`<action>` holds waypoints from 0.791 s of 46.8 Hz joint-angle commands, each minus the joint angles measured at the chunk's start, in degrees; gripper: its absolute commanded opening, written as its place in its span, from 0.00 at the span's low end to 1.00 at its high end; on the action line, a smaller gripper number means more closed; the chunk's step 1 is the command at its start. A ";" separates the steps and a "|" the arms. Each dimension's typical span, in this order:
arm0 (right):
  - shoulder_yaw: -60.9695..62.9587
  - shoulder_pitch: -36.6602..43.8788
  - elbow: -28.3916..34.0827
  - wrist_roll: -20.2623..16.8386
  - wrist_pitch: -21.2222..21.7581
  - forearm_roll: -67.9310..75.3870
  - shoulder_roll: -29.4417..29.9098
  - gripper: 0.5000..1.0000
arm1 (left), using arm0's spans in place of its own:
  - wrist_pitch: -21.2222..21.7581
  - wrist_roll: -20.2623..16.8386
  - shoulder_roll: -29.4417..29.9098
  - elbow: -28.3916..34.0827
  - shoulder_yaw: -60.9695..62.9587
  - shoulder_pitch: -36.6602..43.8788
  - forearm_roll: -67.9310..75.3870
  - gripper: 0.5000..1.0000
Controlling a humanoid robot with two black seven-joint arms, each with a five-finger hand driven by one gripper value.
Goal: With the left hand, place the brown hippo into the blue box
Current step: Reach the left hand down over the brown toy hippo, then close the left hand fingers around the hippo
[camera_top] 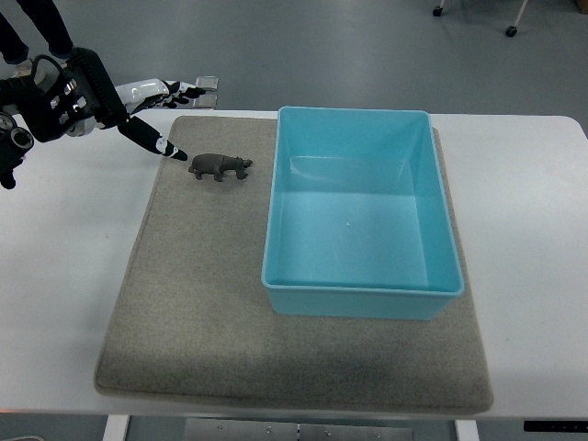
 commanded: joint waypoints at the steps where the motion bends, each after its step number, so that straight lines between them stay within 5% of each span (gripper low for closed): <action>1: 0.00 0.00 0.00 0.00 0.01 0.00 0.00 0.87 | 3.64 -0.22 -1.49 0.08 4.13 -0.07 3.76 0.99; 9: 0.00 0.00 0.00 0.00 0.01 0.00 0.00 0.87 | 10.94 -0.22 -3.07 0.16 10.28 -1.21 8.95 0.99; 29: 0.00 0.00 0.00 0.00 0.01 0.00 0.00 0.87 | 11.56 0.04 -5.44 1.83 10.64 -2.27 9.04 0.96; 37: 0.00 0.00 0.00 0.00 0.01 0.00 0.00 0.87 | 11.56 0.48 -7.03 2.62 10.82 -2.27 9.22 0.74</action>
